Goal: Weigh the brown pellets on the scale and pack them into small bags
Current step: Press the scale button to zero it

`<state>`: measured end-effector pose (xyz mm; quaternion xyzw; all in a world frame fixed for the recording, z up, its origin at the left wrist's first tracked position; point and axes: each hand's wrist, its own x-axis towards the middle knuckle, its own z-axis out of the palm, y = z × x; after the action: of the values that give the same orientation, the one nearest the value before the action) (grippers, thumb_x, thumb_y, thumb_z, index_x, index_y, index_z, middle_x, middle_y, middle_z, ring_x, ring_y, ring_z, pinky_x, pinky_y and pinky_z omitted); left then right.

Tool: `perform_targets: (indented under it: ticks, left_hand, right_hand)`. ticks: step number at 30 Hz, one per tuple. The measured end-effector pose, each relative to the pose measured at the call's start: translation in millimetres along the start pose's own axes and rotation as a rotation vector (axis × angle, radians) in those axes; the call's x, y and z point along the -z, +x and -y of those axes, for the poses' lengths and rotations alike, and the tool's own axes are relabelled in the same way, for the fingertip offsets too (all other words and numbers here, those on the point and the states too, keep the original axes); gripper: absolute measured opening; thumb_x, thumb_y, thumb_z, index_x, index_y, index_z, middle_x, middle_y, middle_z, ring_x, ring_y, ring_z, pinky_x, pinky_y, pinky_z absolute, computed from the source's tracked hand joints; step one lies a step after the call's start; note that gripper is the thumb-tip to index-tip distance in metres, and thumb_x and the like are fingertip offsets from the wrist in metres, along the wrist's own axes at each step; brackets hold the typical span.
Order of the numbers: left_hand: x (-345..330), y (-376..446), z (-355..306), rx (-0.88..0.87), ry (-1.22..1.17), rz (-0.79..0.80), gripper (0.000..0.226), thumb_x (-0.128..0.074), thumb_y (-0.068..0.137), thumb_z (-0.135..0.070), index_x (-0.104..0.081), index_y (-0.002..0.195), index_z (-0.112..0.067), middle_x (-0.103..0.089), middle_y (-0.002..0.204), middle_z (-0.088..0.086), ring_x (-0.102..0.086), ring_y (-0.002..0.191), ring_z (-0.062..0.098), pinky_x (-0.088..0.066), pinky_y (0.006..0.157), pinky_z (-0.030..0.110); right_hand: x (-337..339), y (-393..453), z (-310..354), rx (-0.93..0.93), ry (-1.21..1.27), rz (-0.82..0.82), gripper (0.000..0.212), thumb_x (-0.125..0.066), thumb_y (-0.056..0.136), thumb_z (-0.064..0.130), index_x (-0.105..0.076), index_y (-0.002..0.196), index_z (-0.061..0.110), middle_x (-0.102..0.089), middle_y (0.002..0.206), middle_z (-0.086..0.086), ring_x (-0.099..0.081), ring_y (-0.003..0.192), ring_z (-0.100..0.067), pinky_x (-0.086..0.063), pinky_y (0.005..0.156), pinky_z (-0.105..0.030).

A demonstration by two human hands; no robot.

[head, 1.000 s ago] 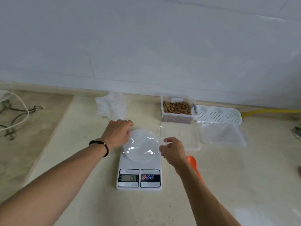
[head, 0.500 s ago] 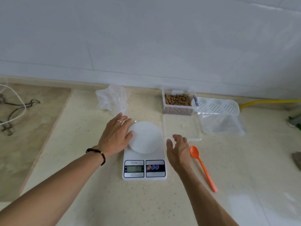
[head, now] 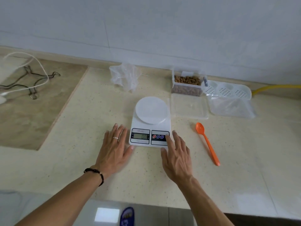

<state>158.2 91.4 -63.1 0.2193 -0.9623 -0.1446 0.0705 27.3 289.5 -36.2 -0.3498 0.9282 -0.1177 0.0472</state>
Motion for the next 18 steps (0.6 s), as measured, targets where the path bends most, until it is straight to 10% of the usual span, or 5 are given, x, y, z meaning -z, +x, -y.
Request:
perform_targets:
  ticks: [8,18]
  left_hand:
    - [-18,-3,5,0.025,0.043,-0.007,0.074,-0.021,0.095,-0.058,-0.024,0.151,-0.01,-0.024,0.158,0.008,-0.011,0.149,0.022,-0.009,0.12,0.047]
    - [-16,-3,3,0.004,0.057,0.02,0.072,-0.02,0.094,-0.056,-0.018,0.152,-0.014,-0.021,0.16,0.004,-0.008,0.149,0.02,-0.003,0.121,0.048]
  right_hand:
    - [-1,2,1,0.061,-0.112,0.101,0.066,-0.007,0.092,0.049,-0.023,0.152,0.024,-0.008,0.162,-0.01,-0.016,0.146,-0.03,-0.024,0.114,-0.044]
    - [-13,5,1,0.047,-0.159,0.049,0.053,-0.035,0.097,0.042,-0.041,0.144,0.018,-0.032,0.155,-0.014,-0.036,0.138,-0.033,-0.039,0.105,-0.046]
